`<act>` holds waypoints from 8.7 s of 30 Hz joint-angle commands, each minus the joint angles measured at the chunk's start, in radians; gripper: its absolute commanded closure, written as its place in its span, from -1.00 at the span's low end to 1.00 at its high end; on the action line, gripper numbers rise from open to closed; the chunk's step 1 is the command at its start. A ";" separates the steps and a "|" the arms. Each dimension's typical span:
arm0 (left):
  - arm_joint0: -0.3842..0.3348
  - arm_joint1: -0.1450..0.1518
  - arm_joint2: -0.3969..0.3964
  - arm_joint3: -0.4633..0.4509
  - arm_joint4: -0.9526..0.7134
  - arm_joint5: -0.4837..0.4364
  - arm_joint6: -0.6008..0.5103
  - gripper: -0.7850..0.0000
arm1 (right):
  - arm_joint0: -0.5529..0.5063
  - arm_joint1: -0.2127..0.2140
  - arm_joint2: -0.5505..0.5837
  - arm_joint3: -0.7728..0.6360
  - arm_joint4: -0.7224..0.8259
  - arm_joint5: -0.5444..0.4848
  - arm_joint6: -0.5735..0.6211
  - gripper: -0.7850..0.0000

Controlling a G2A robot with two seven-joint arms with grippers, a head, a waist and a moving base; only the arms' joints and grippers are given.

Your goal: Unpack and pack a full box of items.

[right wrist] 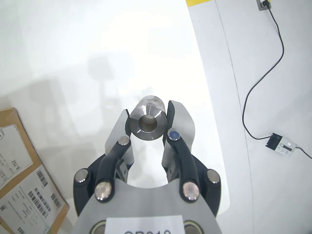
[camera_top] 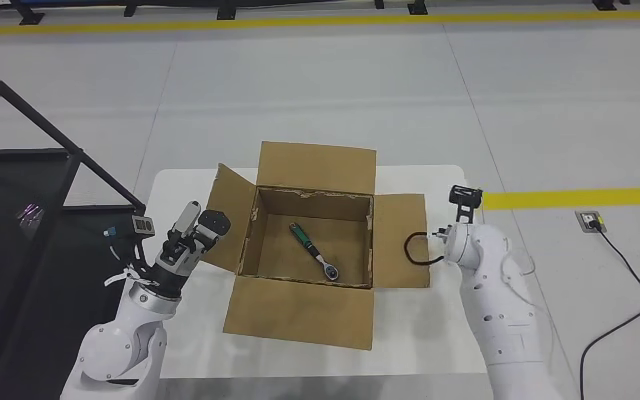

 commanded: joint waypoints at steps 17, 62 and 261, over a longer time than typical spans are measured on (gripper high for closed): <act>0.000 0.000 0.000 0.000 0.000 0.000 0.000 -1.00 | 0.002 0.012 0.015 0.033 0.023 -0.053 -0.027 -0.78; 0.069 0.008 -0.115 -0.020 -0.095 -0.033 0.038 -1.00 | 0.477 -0.391 -0.904 0.709 0.495 -0.358 -0.080 -0.47; 0.163 0.097 -0.103 0.014 0.373 0.041 -0.093 0.04 | 0.511 -0.365 -0.718 0.801 0.511 -0.783 -0.209 1.00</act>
